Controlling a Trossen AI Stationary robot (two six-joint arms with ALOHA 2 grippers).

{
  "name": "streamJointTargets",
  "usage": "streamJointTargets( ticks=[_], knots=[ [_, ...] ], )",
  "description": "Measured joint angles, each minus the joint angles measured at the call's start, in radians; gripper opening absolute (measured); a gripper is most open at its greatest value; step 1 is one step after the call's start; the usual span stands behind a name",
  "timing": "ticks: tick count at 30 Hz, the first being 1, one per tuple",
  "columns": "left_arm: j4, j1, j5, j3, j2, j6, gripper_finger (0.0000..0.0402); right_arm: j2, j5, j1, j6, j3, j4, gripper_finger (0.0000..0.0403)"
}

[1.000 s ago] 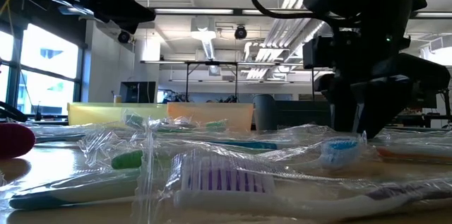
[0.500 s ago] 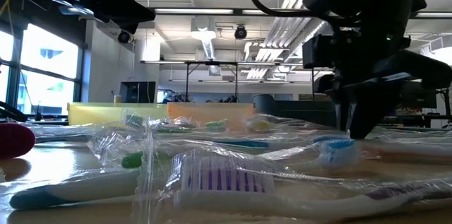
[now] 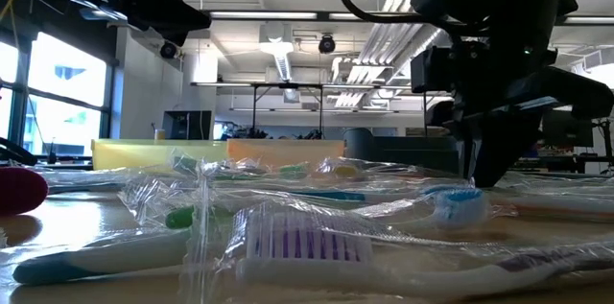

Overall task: Pick & Place Toothbrushes
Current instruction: Put the orange toothbrush into the blue bin

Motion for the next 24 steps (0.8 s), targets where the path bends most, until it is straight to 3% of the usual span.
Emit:
streamJointTargets(
  ticks=[12,24],
  knots=[
    [-0.001,0.0,-0.004,0.0,0.0,-0.001,0.0,-0.203,0.023,-0.015,-0.016,0.003,-0.009,0.0018],
    [-0.003,0.0,-0.002,0.0,0.0,-0.003,0.0,-0.495,0.273,-0.021,-0.031,0.003,-0.003,0.0018]
  ],
)
